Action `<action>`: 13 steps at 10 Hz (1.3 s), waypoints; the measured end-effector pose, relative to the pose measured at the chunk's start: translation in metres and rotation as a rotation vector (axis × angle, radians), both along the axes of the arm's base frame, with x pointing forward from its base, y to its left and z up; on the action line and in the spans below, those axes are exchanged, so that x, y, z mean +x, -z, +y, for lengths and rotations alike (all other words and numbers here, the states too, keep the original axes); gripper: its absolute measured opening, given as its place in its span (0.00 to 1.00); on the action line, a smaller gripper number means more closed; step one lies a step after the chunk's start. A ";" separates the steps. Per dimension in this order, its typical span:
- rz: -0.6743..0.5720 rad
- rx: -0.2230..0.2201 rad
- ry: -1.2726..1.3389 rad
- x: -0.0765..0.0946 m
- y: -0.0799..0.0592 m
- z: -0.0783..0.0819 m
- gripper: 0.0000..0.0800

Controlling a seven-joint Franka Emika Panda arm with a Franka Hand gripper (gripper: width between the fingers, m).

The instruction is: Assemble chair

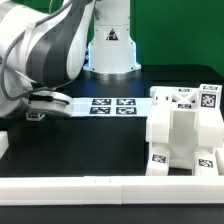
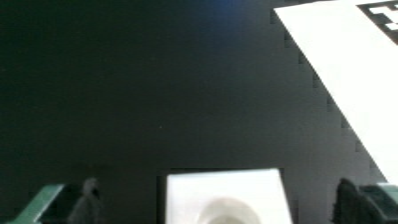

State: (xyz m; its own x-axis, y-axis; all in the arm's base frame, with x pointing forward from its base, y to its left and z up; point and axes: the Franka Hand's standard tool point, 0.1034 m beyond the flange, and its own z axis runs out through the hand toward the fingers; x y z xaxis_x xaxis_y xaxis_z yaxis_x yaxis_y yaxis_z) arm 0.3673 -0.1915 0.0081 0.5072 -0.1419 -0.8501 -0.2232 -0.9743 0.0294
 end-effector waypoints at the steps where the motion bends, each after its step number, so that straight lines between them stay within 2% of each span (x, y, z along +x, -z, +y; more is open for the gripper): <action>1: 0.000 0.000 0.000 0.000 0.000 0.000 0.65; 2: 0.000 0.000 0.001 0.000 0.000 0.000 0.65; 3: 0.000 0.000 0.001 0.000 0.000 0.000 0.47; 4: -0.001 -0.001 0.001 0.000 0.000 -0.001 0.35; 5: -0.012 -0.006 -0.003 0.003 -0.002 0.000 0.35; 7: -0.062 -0.019 -0.029 0.028 -0.025 0.019 0.35; 9: -0.250 -0.049 -0.071 0.063 -0.050 0.039 0.35; 10: -0.386 -0.094 -0.092 0.079 -0.055 0.050 0.35; 11: -0.494 -0.139 -0.114 0.083 -0.048 0.062 0.35; 12: -0.524 -0.148 -0.129 0.077 -0.039 0.068 0.35; 13: -0.587 -0.159 -0.140 0.083 -0.039 0.064 0.35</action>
Offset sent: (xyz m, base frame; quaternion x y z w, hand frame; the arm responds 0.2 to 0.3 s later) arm 0.0000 0.0000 0.0000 0.0000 0.0000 0.0000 1.0000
